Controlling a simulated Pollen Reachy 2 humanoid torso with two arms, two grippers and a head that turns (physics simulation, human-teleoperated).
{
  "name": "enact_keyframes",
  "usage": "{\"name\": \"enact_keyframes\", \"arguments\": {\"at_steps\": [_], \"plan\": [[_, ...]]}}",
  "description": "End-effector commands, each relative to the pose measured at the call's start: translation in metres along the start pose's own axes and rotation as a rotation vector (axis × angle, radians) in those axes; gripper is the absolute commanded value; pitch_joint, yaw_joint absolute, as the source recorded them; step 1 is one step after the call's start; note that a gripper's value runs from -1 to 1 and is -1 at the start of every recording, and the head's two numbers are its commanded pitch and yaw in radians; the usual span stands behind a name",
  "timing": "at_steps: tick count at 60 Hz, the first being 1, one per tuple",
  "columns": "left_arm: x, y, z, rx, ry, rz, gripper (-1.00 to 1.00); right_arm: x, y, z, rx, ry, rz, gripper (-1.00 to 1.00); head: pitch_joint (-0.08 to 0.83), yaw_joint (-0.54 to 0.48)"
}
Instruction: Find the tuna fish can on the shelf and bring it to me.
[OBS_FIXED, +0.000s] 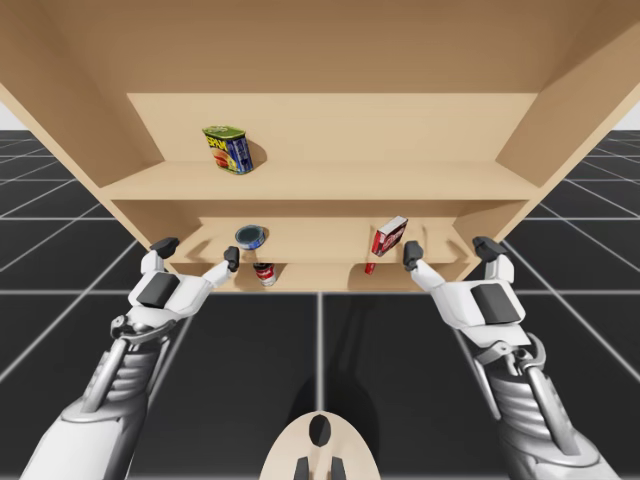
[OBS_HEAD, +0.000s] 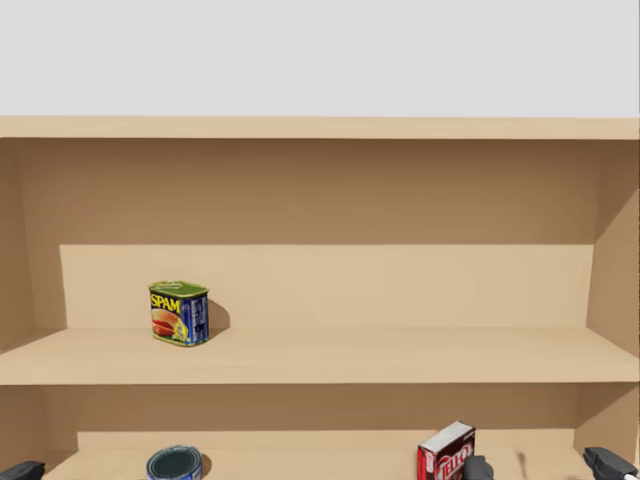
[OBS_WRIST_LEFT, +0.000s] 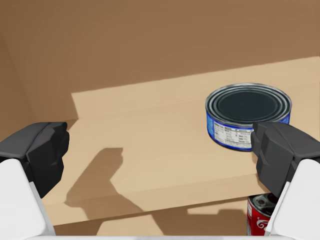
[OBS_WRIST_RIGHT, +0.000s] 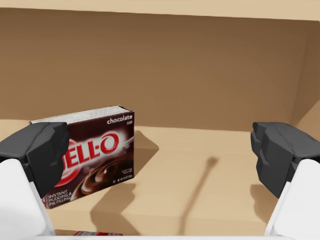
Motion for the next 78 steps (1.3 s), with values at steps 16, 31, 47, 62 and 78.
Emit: {"name": "enact_keyframes", "arguments": {"at_steps": [16,31,47,62,78], "plan": [[0.000,-0.004,0.003,-0.006,-0.006,-0.023,-1.00,-0.002,0.003,0.002,0.009,0.019,-0.023,-1.00,0.113,-0.02],[0.001,-0.006,0.005,-0.022,-0.018,-0.042,-1.00,-0.003,0.003,0.001,0.015,0.024,-0.014,-1.00,0.272,0.08],[0.003,-0.012,0.009,-0.044,-0.022,-0.047,-1.00,-0.003,0.004,0.002,0.021,0.031,-0.008,-1.00,0.398,0.24],[0.015,-0.030,0.021,-0.090,-0.031,-0.009,-1.00,-0.004,0.005,0.002,0.023,0.038,-0.012,-1.00,0.443,0.26],[0.034,-0.062,0.002,-0.140,0.020,0.049,-1.00,-0.010,0.003,-0.002,0.015,0.052,-0.013,-1.00,0.433,0.27]]}}
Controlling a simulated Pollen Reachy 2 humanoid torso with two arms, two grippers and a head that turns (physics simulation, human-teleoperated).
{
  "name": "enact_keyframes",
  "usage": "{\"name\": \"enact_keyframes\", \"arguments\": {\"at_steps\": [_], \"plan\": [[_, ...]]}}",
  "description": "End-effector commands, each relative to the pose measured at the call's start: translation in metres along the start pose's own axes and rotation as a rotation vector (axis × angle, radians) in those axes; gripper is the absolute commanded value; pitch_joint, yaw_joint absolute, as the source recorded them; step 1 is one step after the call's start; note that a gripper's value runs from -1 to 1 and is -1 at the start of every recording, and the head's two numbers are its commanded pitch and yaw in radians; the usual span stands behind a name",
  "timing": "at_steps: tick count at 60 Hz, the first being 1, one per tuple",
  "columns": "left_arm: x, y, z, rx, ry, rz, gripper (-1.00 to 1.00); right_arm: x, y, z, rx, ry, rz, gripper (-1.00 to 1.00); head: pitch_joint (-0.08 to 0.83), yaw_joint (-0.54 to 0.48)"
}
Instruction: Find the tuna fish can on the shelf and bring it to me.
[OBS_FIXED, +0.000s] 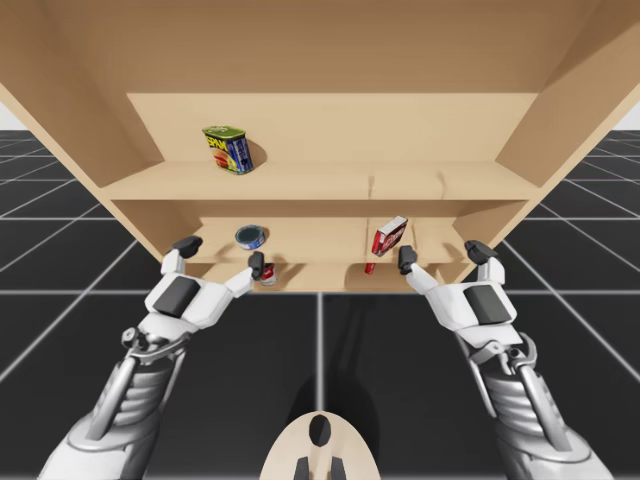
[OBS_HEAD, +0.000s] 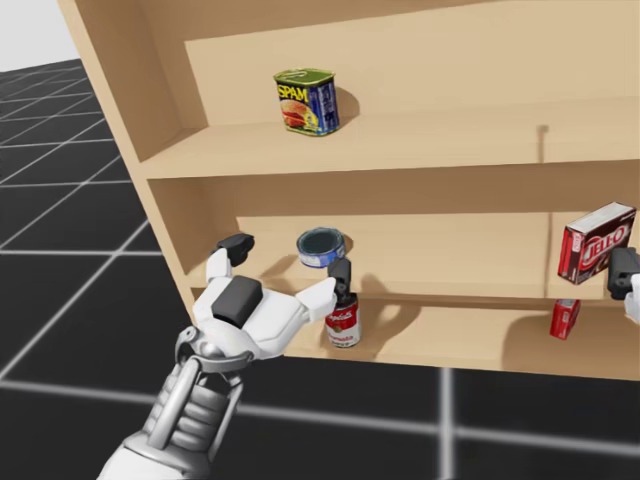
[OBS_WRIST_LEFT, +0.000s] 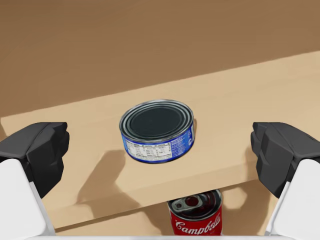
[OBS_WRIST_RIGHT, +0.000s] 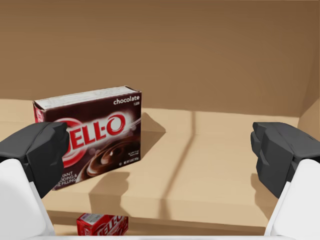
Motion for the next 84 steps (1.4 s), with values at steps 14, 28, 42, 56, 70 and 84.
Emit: {"name": "enact_keyframes", "arguments": {"at_steps": [14,28,42,56,70,84], "plan": [[-0.006,-0.014,-0.063,-0.005,0.077,0.120,-1.00,-0.002,-0.002,-0.001,-0.009,0.002,-0.018,-1.00,0.430,0.28],[-0.025,-0.012,-0.094,0.004,0.102,0.156,-1.00,0.000,-0.004,-0.001,-0.013,-0.005,-0.021,-1.00,0.432,0.28],[-0.050,-0.004,-0.110,0.024,0.145,0.186,-1.00,-0.001,-0.005,-0.001,-0.020,-0.006,-0.020,-1.00,0.439,0.27],[-0.059,-0.008,-0.111,0.004,0.141,0.184,0.99,-0.002,-0.005,-0.001,-0.023,-0.005,-0.017,-1.00,0.442,0.27],[-0.050,-0.012,-0.103,-0.018,0.108,0.178,1.00,-0.002,-0.005,-0.001,-0.024,-0.008,-0.016,-1.00,0.444,0.27],[-0.015,-0.017,-0.077,-0.028,-0.007,0.126,1.00,-0.001,-0.006,-0.001,-0.027,-0.012,-0.012,-1.00,0.439,0.27]]}}
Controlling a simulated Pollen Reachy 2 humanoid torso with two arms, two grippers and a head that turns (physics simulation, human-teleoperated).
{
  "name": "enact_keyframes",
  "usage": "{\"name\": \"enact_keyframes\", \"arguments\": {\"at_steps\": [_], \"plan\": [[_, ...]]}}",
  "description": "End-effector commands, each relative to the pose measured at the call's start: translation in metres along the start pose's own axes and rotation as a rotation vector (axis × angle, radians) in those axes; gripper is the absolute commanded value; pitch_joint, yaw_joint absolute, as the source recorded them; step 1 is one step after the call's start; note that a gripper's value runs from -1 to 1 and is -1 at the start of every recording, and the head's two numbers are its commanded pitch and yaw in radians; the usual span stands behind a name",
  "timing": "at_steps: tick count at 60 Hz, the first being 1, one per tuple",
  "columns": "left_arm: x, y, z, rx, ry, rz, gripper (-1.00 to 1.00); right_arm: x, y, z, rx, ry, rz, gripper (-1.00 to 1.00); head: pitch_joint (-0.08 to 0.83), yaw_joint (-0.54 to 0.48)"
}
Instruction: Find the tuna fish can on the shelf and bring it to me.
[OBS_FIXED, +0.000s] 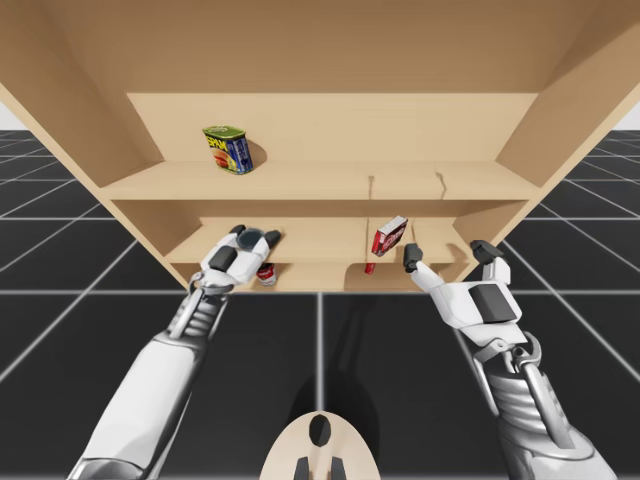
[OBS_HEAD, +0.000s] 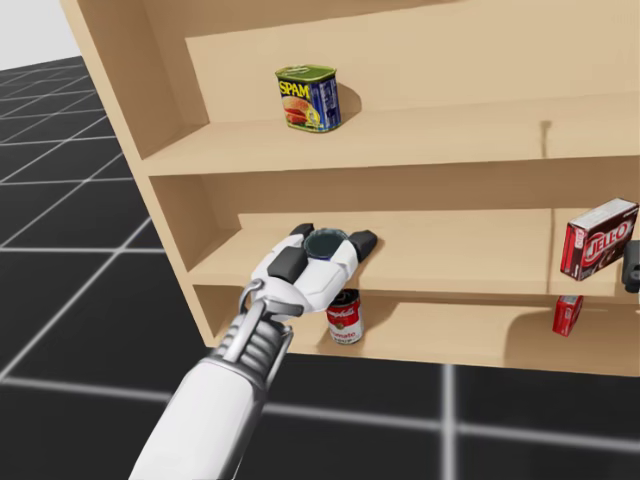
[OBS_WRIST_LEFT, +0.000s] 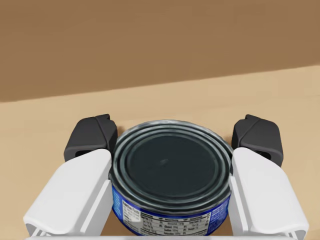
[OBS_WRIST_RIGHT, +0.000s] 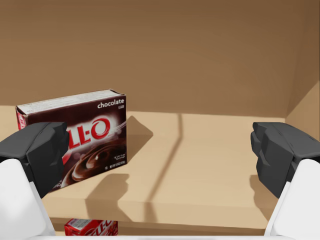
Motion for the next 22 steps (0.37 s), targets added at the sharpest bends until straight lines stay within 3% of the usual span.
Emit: {"name": "enact_keyframes", "arguments": {"at_steps": [1,9,22], "plan": [[0.022,-0.019,0.021,-0.021,-0.075,-0.002,1.00,-0.001,0.001,0.000,-0.002,-0.001,-0.007,-1.00,0.439,0.27],[0.039,-0.023,0.049,-0.020,-0.152,-0.050,1.00,-0.001,0.001,0.000,-0.005,-0.002,-0.005,-1.00,0.436,0.27],[0.052,-0.025,0.091,-0.035,-0.215,-0.074,1.00,-0.001,0.001,0.000,-0.004,0.000,-0.010,-1.00,0.429,0.27]]}}
